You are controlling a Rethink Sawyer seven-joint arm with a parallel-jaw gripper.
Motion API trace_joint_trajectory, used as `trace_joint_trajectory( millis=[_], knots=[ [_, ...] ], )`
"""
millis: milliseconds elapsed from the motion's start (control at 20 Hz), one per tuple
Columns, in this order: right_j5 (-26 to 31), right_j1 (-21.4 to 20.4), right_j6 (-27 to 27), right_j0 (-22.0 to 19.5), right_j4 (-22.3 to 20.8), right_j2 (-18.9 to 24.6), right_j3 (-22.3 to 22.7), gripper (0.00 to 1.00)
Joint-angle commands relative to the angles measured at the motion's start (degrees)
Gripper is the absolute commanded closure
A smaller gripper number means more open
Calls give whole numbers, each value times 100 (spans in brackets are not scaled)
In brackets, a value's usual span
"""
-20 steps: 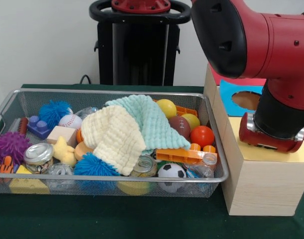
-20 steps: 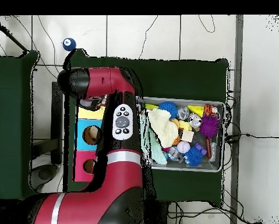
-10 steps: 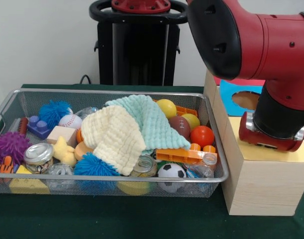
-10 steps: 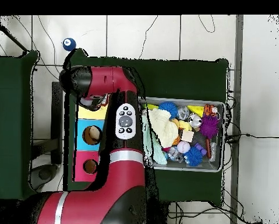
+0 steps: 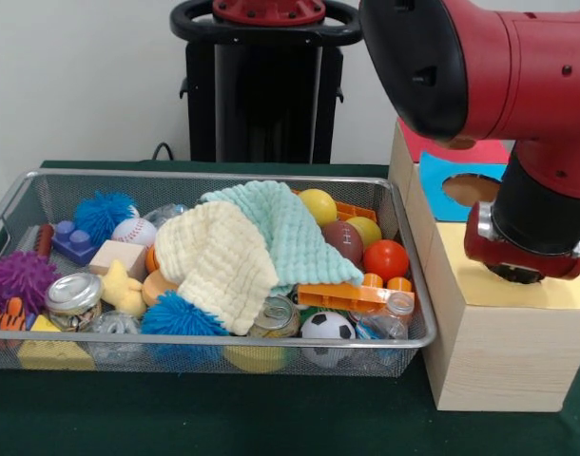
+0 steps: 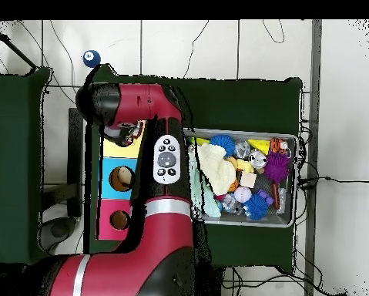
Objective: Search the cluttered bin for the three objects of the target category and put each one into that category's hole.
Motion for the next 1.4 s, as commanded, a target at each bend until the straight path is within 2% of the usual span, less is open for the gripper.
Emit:
trace_joint_trajectory(
  millis=[50,400,850,1200,1400],
  knots=[
    [490,-424,233,-350,181,362,-159,100],
    [785,-390,218,-364,218,409,-414,100],
    [894,-312,181,-372,182,414,-539,100],
    [1588,-346,152,-351,161,360,-875,100],
    [1861,-476,146,-368,195,352,-892,100]
  ],
)
